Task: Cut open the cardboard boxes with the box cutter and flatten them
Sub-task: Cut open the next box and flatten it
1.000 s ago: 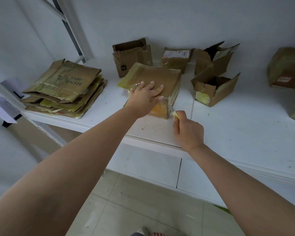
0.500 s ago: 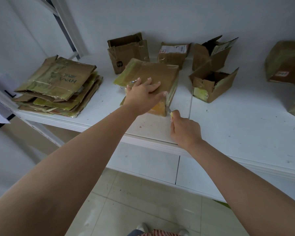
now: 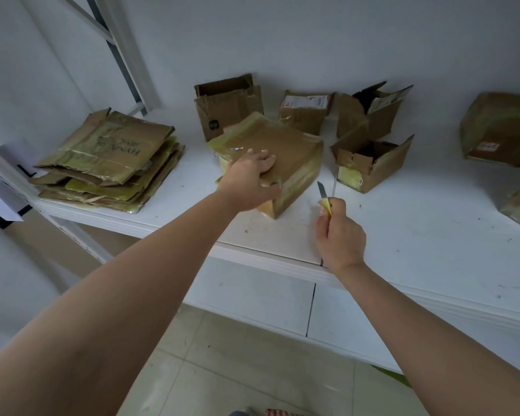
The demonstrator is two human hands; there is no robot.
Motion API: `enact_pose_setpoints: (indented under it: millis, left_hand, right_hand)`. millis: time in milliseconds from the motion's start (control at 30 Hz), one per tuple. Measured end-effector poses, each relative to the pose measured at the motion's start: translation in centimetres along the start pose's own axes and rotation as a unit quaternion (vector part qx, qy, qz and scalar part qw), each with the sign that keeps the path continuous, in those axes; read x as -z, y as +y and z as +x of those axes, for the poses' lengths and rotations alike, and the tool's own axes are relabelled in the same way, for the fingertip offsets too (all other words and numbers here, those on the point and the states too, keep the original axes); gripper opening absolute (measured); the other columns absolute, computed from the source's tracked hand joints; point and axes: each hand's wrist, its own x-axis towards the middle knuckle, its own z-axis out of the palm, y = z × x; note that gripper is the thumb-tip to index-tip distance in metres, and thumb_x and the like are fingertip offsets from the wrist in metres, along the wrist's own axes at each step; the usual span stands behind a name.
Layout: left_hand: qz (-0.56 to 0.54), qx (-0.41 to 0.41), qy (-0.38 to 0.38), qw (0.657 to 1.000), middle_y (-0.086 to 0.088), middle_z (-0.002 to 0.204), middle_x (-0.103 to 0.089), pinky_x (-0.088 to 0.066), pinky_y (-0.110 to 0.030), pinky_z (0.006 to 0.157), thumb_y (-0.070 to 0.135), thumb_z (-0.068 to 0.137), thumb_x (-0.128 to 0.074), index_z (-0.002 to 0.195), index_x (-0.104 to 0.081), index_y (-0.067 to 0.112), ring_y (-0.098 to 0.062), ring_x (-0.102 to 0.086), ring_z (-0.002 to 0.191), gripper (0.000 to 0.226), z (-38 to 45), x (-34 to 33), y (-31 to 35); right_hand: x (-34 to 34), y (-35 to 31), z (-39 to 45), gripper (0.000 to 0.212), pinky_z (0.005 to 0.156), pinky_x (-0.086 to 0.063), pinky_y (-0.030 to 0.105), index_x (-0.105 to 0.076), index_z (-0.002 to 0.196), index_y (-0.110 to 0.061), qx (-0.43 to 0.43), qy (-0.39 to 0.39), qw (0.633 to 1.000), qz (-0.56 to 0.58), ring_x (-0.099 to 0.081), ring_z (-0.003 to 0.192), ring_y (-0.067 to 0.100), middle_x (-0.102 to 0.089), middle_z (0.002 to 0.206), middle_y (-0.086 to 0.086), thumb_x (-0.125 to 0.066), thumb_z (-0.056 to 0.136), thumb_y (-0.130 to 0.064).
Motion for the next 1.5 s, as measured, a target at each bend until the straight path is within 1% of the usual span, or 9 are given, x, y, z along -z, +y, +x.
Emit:
enact_pose_setpoints:
  millis: [100,233,367,533,800,967,1233,1367,1500]
  left_hand:
    - [-0.008,-0.050,-0.039,0.998,0.002,0.155,-0.029,-0.014,-0.032,0.116,0.029,0.087,-0.064,0.148,-0.034,0.019,-0.019,-0.019,0.145,0.069,-0.8,1.6,-1.8]
    - [0.023,-0.049,-0.024,0.998,0.000,0.153,-0.034,-0.018,-0.028,0.114,0.014,0.084,-0.064,0.147,-0.036,0.017,-0.019,-0.028,0.142,0.069,-1.4,3.0,-3.1]
    - [0.027,-0.053,-0.008,0.998,-0.002,0.154,-0.031,-0.021,-0.039,0.117,0.021,0.078,-0.068,0.147,-0.030,0.016,-0.021,-0.022,0.144,0.079,-2.2,1.5,-3.9]
    - [0.053,-0.070,0.089,0.992,-0.003,0.148,-0.040,-0.029,-0.043,0.114,0.034,0.074,-0.077,0.141,-0.037,0.015,-0.025,-0.027,0.141,0.081,-1.9,-1.1,-4.7]
    - [0.127,-0.108,0.176,0.970,-0.005,0.141,-0.049,-0.023,-0.046,0.114,0.035,0.075,-0.077,0.137,-0.045,0.012,-0.029,-0.039,0.135,0.073,-1.5,-3.1,-5.5]
    - [0.166,-0.132,0.212,0.954,-0.010,0.131,-0.057,-0.035,-0.045,0.108,0.035,0.076,-0.076,0.129,-0.052,0.008,-0.032,-0.049,0.126,0.064,-1.1,-3.7,-5.9]
    - [0.312,-0.180,0.249,0.899,-0.006,0.111,-0.066,-0.055,-0.032,0.070,0.059,0.082,-0.053,0.118,-0.061,0.012,-0.025,-0.067,0.100,0.060,-0.4,-2.2,-5.7]
    - [0.344,-0.230,0.214,0.885,-0.005,0.088,-0.063,-0.046,-0.028,0.046,0.058,0.082,-0.049,0.109,-0.062,0.008,-0.022,-0.062,0.066,0.058,0.4,-0.4,-5.7]
    - [0.349,-0.270,0.216,0.871,-0.008,0.079,-0.060,-0.041,-0.026,0.039,0.052,0.084,-0.054,0.106,-0.061,0.004,-0.023,-0.057,0.055,0.054,1.7,2.2,-5.4]
  right_hand:
    - [0.4,-0.5,0.5,0.016,0.057,-0.032,0.029,-0.049,0.110,-0.008,0.010,0.004,0.999,0.045,-0.053,0.064,0.027,-0.055,0.074,0.004,-0.042,0.097,-0.015]
    - [1.9,-1.9,2.3,0.007,0.051,-0.023,0.026,-0.047,0.089,-0.016,0.046,0.052,0.998,0.001,-0.051,0.066,0.022,-0.052,0.078,0.000,-0.052,0.090,-0.012]
    - [2.4,-3.2,4.2,0.036,0.049,-0.029,0.019,-0.056,0.115,-0.022,0.170,0.058,0.979,-0.097,-0.053,0.071,0.019,-0.051,0.114,0.006,-0.067,0.083,-0.034]
    - [0.8,-3.1,6.0,0.068,0.054,-0.040,0.024,-0.028,0.144,-0.030,0.209,-0.039,0.954,-0.213,-0.059,0.082,0.018,-0.027,0.147,-0.002,-0.060,0.086,-0.047]
    - [-1.6,-1.7,6.6,0.060,0.052,-0.038,0.022,-0.052,0.129,-0.013,0.220,0.024,0.965,-0.143,-0.063,0.069,0.024,-0.051,0.129,0.011,-0.076,0.076,-0.027]
    - [-1.9,-1.4,6.9,0.059,0.046,-0.043,0.024,-0.058,0.120,-0.011,0.231,0.043,0.963,-0.135,-0.061,0.060,0.026,-0.056,0.115,0.014,-0.083,0.068,-0.024]
    - [-1.1,-2.1,6.6,0.055,0.052,-0.035,0.020,-0.054,0.128,-0.018,0.202,0.022,0.968,-0.147,-0.064,0.071,0.025,-0.052,0.125,0.009,-0.075,0.079,-0.030]
    - [0.1,-3.0,7.2,0.053,0.058,-0.037,0.025,-0.040,0.140,-0.026,0.190,-0.026,0.964,-0.183,-0.061,0.088,0.022,-0.040,0.138,0.000,-0.056,0.092,-0.042]
    - [2.1,-4.7,8.8,0.066,0.062,-0.046,0.030,-0.026,0.146,-0.028,0.186,-0.033,0.963,-0.190,-0.061,0.088,0.026,-0.036,0.142,-0.003,-0.050,0.090,-0.054]
